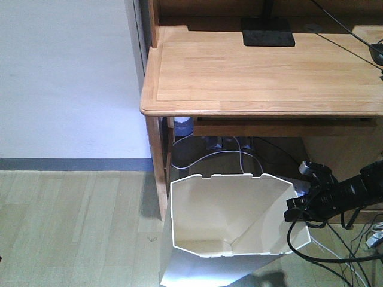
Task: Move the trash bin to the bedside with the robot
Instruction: 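Lift the bin slightly and pull it out from under the desk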
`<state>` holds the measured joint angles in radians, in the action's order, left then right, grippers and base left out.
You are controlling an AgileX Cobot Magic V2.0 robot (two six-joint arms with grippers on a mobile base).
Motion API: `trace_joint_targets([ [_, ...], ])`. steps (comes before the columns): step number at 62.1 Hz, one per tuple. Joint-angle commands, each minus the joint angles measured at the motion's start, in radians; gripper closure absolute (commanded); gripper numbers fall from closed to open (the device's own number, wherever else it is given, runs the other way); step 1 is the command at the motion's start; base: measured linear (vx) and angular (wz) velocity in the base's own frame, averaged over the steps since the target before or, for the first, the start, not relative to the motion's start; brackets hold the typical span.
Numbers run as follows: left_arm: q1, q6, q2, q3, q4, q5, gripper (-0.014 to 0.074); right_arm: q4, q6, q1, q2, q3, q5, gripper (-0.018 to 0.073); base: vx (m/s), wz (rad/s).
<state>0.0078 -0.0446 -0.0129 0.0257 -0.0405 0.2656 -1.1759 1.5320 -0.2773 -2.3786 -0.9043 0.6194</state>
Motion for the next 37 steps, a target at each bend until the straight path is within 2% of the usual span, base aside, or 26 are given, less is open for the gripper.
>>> trace_joint_targets([
  [1,0.0,-0.006,-0.014,0.019,-0.004,-0.067,0.0602,-0.032,0.002,0.001,0.069,-0.006,0.24,0.0563,0.0,0.0],
  [37,0.0,-0.006,-0.014,0.019,-0.004,-0.067,0.0602,-0.032,0.002,0.001,0.069,-0.006,0.24,0.0563,-0.02,0.07],
])
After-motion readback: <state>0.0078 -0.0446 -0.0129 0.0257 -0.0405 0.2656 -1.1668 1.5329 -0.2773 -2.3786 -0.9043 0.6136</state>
